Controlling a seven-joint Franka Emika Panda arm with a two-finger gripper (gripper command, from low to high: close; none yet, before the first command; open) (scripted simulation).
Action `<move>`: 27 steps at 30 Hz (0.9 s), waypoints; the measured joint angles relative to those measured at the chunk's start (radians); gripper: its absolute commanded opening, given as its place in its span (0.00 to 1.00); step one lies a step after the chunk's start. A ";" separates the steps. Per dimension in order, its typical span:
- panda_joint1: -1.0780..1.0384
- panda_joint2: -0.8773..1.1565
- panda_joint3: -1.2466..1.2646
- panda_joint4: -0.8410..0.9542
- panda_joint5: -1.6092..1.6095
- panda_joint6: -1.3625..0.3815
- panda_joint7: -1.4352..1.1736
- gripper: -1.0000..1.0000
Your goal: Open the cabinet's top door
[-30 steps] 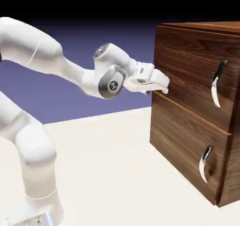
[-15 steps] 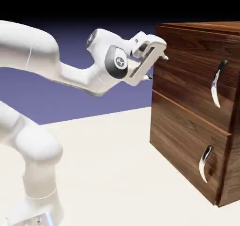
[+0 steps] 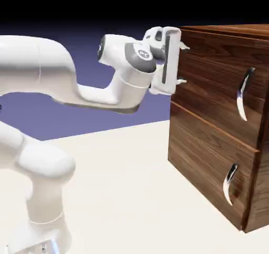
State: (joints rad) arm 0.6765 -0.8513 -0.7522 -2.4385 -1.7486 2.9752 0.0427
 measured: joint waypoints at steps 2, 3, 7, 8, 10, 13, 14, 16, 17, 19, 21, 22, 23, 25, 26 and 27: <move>0.033 -0.014 -0.037 0.018 -0.087 -0.003 -0.035 1.00; 0.050 -0.021 -0.056 0.028 -0.130 -0.005 -0.052 1.00; 0.116 -0.049 -0.131 0.065 -0.304 -0.011 -0.122 1.00; 0.132 -0.056 -0.150 0.074 -0.348 -0.012 -0.139 1.00; 0.165 -0.070 -0.187 0.092 -0.435 -0.015 -0.174 1.00; 0.215 -0.091 -0.243 0.120 -0.565 -0.020 -0.226 1.00; 0.231 -0.098 -0.262 0.129 -0.609 -0.022 -0.243 1.00; 0.264 -0.112 -0.299 0.148 -0.696 -0.025 -0.278 1.00; 0.281 -0.119 -0.318 0.157 -0.739 -0.026 -0.295 1.00; 0.314 -0.133 -0.355 0.176 -0.826 -0.029 -0.330 1.00; 0.347 -0.147 -0.393 0.194 -0.913 -0.032 -0.365 1.00; 0.364 -0.154 -0.412 0.203 -0.957 -0.034 -0.382 1.00; 0.380 -0.161 -0.430 0.213 -1.000 -0.035 -0.399 1.00; 0.413 -0.175 -0.468 0.231 -1.087 -0.038 -0.434 1.00; 0.430 -0.182 -0.486 0.240 -1.131 -0.040 -0.452 1.00; 0.434 -0.184 -0.491 0.243 -1.142 -0.040 -0.456 1.00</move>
State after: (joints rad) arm 1.1106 -1.0352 -1.2437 -2.1958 -2.8910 2.9348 -0.4135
